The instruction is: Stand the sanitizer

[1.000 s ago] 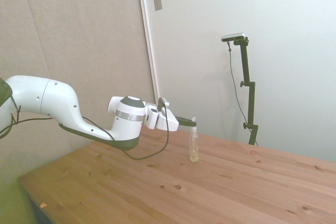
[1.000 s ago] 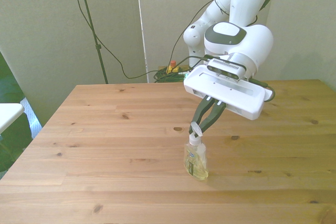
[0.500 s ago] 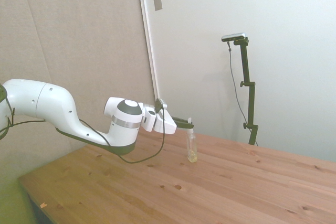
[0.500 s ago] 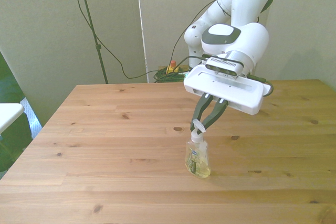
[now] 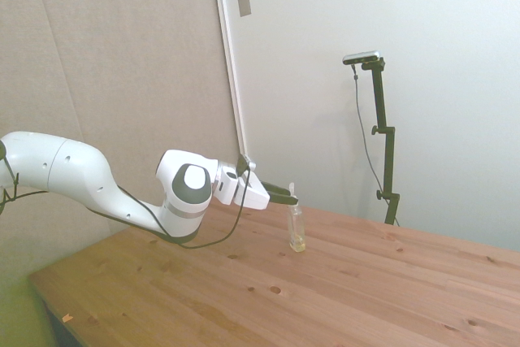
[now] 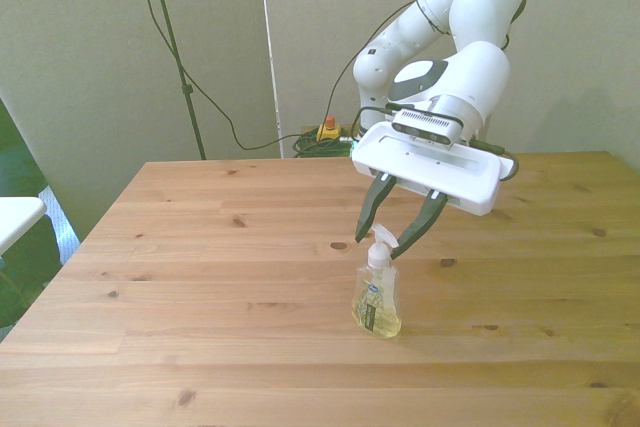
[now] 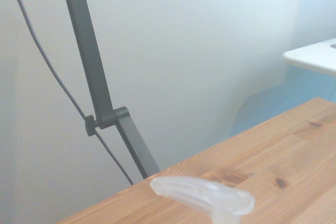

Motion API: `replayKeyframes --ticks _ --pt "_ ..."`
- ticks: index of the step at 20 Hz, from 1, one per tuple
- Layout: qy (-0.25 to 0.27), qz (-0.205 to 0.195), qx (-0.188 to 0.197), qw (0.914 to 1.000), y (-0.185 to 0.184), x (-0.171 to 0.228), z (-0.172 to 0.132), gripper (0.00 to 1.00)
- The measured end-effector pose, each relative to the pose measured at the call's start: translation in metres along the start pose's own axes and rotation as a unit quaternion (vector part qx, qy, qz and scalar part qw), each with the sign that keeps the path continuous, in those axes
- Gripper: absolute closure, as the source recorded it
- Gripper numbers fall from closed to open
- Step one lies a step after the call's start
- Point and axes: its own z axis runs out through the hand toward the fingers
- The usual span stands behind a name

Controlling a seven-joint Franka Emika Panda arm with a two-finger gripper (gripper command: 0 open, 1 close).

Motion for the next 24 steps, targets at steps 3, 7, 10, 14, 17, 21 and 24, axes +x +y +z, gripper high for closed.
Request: replayKeyframes --ticks 3,7,10,14,17,21,24 --pt "-0.008 -0.006 0.001 0.9999 -0.003 0.003 -0.006 0.00" --pt "-0.027 -0.018 -0.010 0.9994 -0.006 0.005 -0.012 0.00" --pt "-0.051 -0.027 -0.021 0.9981 -0.010 0.009 -0.020 0.00" --pt "-0.096 -0.040 -0.047 0.9934 -0.008 0.019 -0.030 0.00" --pt "-0.145 -0.060 -0.066 0.9854 -0.002 0.022 -0.036 0.00" --pt "-0.217 -0.097 -0.086 0.9674 0.008 0.018 -0.046 0.00" --pt "-0.268 -0.128 -0.094 0.9501 0.010 0.008 -0.055 0.00"
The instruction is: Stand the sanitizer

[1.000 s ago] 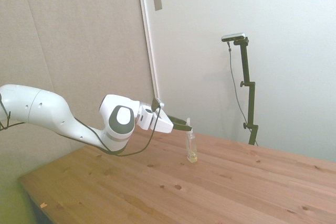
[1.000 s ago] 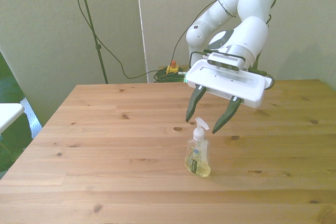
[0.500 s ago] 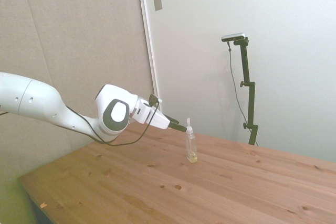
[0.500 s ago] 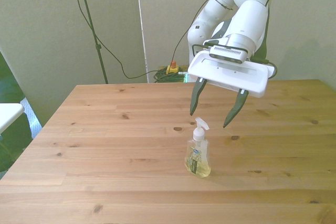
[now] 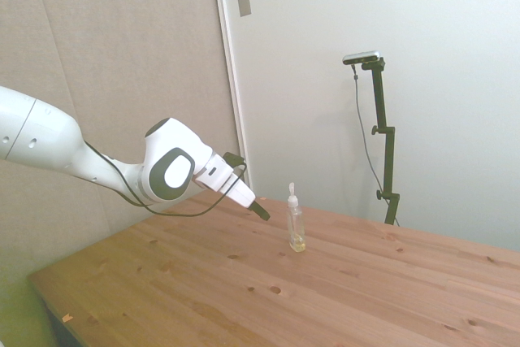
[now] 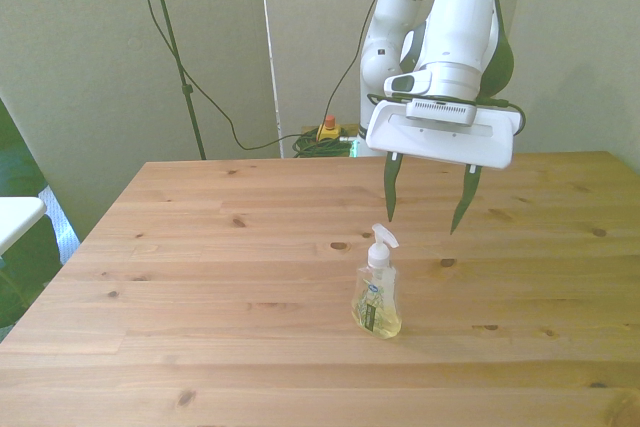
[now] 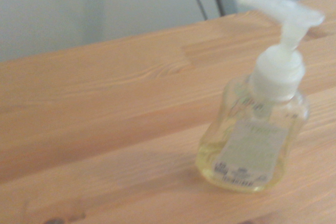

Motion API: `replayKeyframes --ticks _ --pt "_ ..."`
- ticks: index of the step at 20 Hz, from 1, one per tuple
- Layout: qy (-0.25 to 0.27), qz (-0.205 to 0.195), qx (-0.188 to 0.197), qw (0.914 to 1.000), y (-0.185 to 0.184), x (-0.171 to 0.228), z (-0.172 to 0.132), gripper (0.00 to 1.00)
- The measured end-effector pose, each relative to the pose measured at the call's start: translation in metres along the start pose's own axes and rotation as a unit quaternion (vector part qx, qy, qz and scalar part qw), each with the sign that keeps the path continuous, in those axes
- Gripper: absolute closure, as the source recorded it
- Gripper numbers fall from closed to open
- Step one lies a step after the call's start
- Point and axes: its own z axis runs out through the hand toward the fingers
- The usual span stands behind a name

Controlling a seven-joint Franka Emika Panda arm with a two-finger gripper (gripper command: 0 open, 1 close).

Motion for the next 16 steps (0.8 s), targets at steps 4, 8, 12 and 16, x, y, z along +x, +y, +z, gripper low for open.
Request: replayKeyframes --ticks 4,8,12,16 --pt "-0.049 -0.043 -0.006 0.9978 0.000 -0.024 0.000 0.00" --pt "-0.082 -0.079 -0.013 0.9934 -0.002 -0.050 0.000 0.00" --pt "-0.115 -0.112 -0.020 0.9868 -0.001 -0.071 0.000 0.00" --pt "-0.147 -0.131 -0.024 0.9802 0.002 -0.083 0.000 0.00"
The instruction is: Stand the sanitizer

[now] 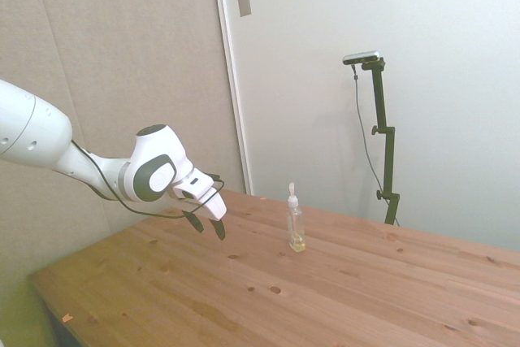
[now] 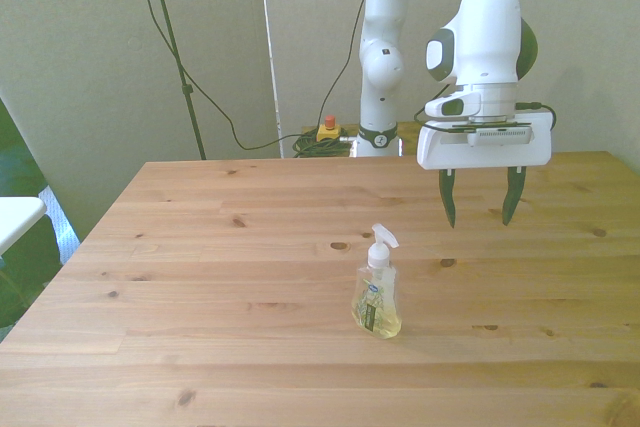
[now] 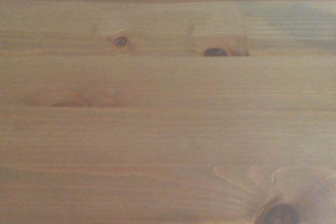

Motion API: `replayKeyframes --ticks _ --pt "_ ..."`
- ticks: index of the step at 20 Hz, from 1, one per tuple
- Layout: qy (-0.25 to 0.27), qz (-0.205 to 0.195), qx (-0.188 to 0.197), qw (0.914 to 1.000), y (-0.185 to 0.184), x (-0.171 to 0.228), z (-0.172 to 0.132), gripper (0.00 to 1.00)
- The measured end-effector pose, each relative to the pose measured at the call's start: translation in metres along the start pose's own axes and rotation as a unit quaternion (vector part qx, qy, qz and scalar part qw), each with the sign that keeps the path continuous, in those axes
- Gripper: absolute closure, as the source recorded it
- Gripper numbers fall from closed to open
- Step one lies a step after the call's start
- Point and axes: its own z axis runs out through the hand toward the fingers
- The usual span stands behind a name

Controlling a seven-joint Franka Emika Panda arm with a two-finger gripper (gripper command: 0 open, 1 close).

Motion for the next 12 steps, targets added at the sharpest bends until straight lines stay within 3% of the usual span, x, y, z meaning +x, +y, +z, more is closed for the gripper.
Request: replayKeyframes --ticks 8,12 --pt "-0.048 -0.038 -0.034 0.9976 0.021 -0.006 0.008 0.00" --pt "-0.042 -0.045 -0.044 0.9972 0.038 -0.010 -0.001 0.00"
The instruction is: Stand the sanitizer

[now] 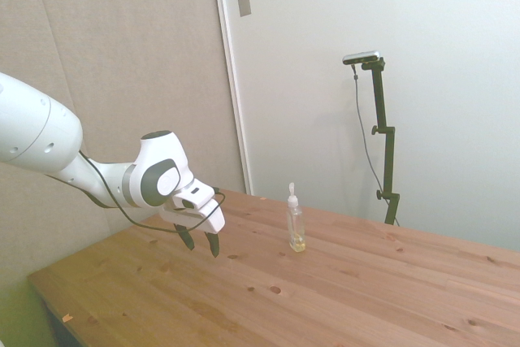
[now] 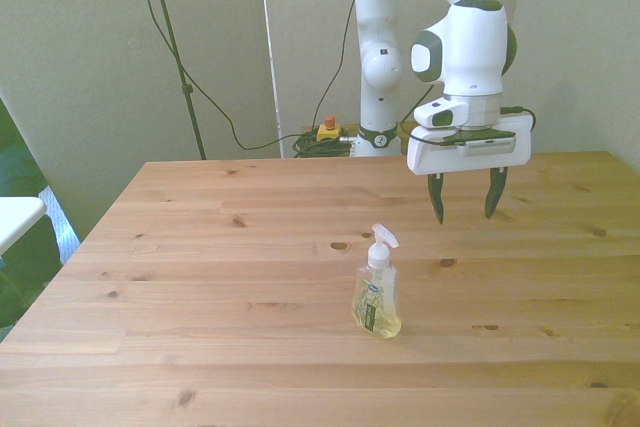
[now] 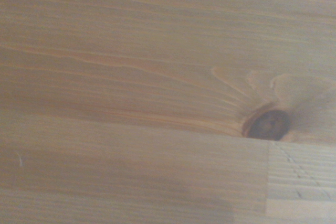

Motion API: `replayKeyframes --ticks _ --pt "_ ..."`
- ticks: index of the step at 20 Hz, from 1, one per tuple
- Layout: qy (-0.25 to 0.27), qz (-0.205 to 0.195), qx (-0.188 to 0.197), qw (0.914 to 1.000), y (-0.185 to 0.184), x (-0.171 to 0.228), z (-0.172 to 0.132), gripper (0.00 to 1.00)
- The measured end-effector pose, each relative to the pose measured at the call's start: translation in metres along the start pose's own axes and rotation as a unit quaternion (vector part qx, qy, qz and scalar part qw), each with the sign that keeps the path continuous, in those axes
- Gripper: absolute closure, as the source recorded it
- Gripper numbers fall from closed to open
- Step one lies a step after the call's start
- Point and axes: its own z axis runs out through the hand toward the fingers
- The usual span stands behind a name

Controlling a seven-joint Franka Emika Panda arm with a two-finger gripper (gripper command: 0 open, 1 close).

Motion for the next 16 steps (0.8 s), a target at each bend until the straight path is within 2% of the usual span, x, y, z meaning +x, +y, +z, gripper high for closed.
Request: replayKeyframes --ticks 8,16 --pt "-0.009 0.025 0.023 0.9994 0.062 -0.040 -0.072 0.00" --pt "-0.019 0.039 0.022 0.9988 0.088 -0.049 -0.087 0.00"
